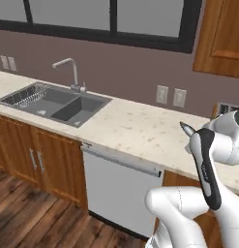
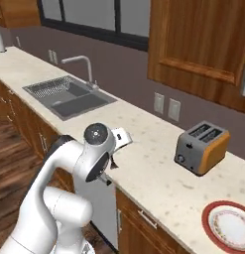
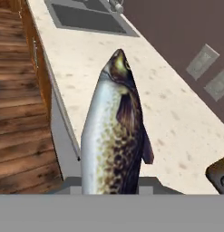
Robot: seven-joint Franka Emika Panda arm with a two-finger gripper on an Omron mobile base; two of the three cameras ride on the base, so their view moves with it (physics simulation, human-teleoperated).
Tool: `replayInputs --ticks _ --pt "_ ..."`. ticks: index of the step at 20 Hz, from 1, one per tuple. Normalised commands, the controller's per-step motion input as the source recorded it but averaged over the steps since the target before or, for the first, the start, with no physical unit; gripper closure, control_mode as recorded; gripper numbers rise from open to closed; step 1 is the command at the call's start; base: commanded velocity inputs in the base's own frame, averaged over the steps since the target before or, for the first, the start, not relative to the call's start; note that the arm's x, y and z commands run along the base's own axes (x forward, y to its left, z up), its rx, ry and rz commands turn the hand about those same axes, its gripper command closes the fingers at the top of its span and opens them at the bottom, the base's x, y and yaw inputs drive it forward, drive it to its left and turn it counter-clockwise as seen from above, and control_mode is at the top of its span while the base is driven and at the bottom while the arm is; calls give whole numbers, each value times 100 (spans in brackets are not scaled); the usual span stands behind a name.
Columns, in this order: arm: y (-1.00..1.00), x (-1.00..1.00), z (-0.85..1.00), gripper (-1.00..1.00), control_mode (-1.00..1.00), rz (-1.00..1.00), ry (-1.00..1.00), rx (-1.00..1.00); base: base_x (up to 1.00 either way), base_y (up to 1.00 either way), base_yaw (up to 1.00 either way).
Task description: Place the fish on the rack of the oven, and slide the rack back inside. Close the oven door.
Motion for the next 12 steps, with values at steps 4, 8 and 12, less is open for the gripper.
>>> replayInputs --ticks 4,8,12 --pt "0 0 0 100 100 0 0 0 14 44 79" --pt "0 0 0 100 100 0 0 0 26 41 72" --pt "0 0 0 100 100 0 0 0 27 33 61"
